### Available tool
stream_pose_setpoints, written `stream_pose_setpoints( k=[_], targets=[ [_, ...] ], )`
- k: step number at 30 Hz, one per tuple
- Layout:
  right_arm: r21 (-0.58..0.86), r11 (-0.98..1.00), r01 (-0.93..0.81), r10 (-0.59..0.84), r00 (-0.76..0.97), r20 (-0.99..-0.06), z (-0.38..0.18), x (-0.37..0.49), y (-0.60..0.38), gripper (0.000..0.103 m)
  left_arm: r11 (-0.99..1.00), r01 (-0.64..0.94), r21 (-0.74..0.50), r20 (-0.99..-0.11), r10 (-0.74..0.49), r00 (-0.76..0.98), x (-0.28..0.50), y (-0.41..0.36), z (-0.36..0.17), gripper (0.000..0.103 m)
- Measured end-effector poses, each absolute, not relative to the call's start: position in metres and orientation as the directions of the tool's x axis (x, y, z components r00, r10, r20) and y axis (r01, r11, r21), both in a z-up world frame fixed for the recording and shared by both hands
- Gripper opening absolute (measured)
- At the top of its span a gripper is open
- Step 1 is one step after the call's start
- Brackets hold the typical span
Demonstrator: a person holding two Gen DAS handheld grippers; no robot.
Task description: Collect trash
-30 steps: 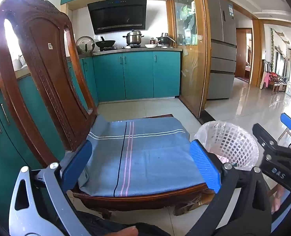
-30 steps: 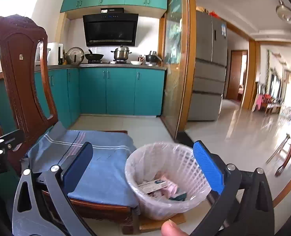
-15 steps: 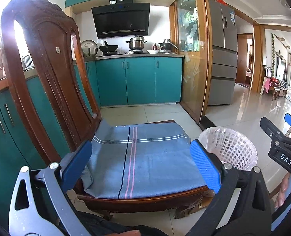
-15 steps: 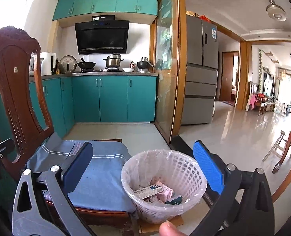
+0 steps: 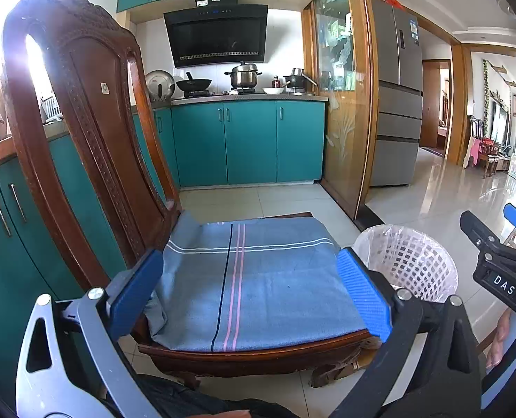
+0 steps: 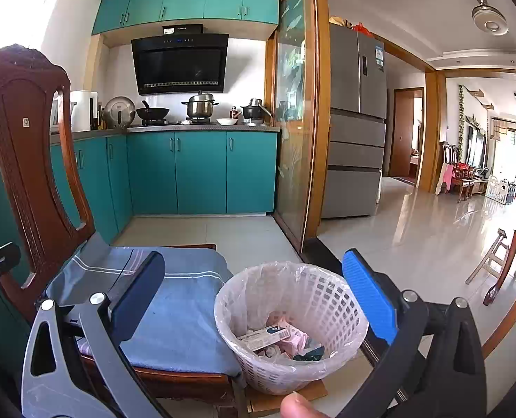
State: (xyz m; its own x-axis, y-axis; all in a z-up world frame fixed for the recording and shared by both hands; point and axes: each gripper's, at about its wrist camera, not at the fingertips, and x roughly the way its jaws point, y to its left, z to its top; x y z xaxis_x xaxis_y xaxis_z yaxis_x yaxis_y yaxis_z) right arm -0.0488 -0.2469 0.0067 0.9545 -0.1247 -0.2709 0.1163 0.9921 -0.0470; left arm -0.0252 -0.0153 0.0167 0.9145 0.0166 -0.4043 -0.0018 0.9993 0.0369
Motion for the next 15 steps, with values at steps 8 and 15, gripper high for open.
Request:
stream_pose_setpoints(
  k=[8,15],
  targets=[
    [-0.041,0.992,0.117,-0.124,0.954,-0.272,0.0071,-0.0482,-0.2487,0.1,0.999,-0.004,0.038,-0.407,0.019,0.913,-0.0245,-0.0157,0.0182,0.1],
    [-0.042,0.992,0.116,-0.123,0.954,-0.274,0.0062,-0.0475,-0.2479,0.1,0.999,-0.005,0.035,-0.413,0.019,0.911,-0.0225,-0.0127,0.0181,0.1]
  ],
)
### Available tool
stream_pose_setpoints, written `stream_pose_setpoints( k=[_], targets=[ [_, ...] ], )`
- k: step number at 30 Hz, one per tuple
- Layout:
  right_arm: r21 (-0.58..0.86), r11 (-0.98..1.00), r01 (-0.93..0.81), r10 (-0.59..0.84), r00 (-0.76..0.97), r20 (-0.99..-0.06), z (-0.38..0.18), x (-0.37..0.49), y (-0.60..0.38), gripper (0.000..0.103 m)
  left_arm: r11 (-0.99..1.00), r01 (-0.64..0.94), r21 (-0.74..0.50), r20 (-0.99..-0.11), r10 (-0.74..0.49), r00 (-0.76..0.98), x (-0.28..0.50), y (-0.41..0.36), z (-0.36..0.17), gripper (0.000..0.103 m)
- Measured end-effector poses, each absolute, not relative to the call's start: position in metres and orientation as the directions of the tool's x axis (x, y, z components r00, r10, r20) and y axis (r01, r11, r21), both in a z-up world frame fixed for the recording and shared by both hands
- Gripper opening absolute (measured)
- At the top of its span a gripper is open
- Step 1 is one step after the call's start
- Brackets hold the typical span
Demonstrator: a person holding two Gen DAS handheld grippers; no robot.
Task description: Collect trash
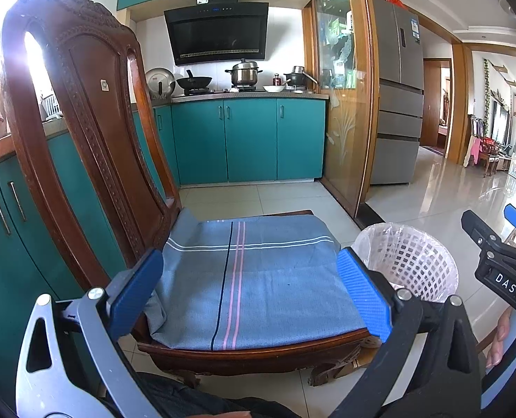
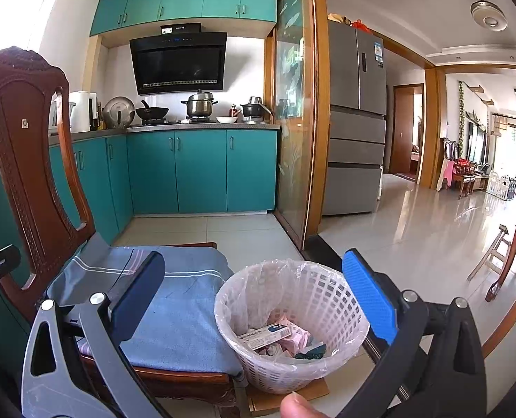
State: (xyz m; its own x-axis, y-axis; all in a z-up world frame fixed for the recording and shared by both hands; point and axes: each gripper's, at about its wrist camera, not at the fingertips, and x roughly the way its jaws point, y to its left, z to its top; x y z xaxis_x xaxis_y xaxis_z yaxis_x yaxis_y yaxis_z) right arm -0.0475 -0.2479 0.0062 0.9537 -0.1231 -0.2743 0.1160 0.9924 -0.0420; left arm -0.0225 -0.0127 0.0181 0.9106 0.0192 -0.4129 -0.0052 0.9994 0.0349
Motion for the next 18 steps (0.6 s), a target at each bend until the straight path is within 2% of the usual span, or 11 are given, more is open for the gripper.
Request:
stream_pose_setpoints(
  k=[18],
  targets=[
    [-0.031,0.993,0.116,-0.12,0.947,-0.297,-0.0016,-0.0393,-0.2429,0.1,1.0,-0.016,0.02,-0.43,0.023,0.902,-0.015,-0.0048,0.0123,0.1]
  ],
)
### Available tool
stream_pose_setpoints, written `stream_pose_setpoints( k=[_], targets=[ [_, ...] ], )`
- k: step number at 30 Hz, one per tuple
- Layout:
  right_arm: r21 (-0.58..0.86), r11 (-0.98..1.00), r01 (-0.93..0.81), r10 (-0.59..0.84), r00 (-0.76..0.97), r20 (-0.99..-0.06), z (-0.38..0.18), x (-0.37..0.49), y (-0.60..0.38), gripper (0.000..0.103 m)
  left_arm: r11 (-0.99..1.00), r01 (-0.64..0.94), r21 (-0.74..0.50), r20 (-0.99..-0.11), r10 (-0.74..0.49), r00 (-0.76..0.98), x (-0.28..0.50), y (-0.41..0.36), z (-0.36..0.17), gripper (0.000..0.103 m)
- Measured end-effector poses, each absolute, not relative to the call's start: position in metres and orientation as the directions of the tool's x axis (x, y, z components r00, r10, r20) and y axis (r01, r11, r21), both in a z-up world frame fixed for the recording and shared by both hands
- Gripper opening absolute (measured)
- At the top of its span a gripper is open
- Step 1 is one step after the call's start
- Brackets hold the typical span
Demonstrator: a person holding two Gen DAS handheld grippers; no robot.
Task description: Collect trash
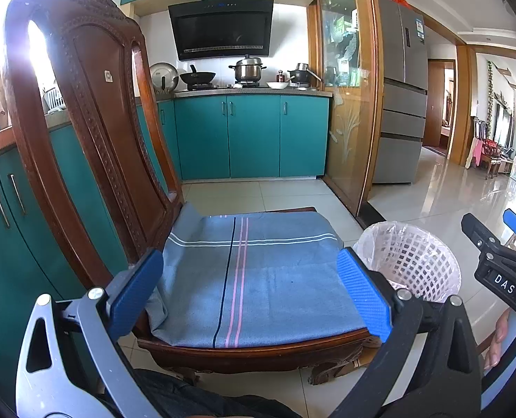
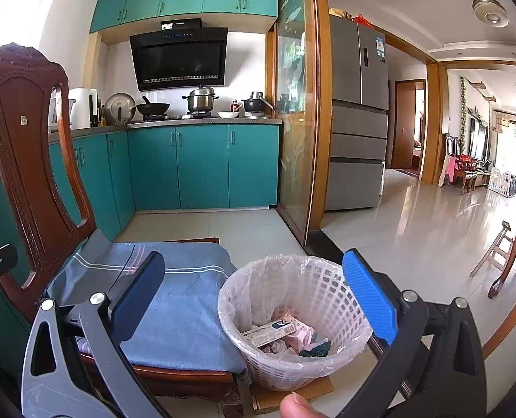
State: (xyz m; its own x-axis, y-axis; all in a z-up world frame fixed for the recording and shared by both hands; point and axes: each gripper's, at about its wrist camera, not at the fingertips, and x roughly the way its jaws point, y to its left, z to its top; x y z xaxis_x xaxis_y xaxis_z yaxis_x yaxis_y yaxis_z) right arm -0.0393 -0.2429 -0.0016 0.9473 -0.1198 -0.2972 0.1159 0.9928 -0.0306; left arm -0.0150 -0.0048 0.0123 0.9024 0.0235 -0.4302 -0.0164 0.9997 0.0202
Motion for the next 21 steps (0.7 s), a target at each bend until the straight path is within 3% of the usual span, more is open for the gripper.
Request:
stream_pose_setpoints(
  k=[17,21],
  targets=[
    [-0.018,0.996,0.091,-0.092,0.93,-0.357,-0.011,-0.023,-0.239,0.1,0.999,-0.018,0.029,-0.48,0.03,0.877,-0.001,-0.003,-0.004,0.1],
    [0.032,0.997,-0.064,0.071,0.95,-0.303,-0.001,-0.026,-0.222,0.1,0.993,-0.056,0.103,-0.562,0.104,0.821,0.03,0.004,-0.036,0.1]
  ],
)
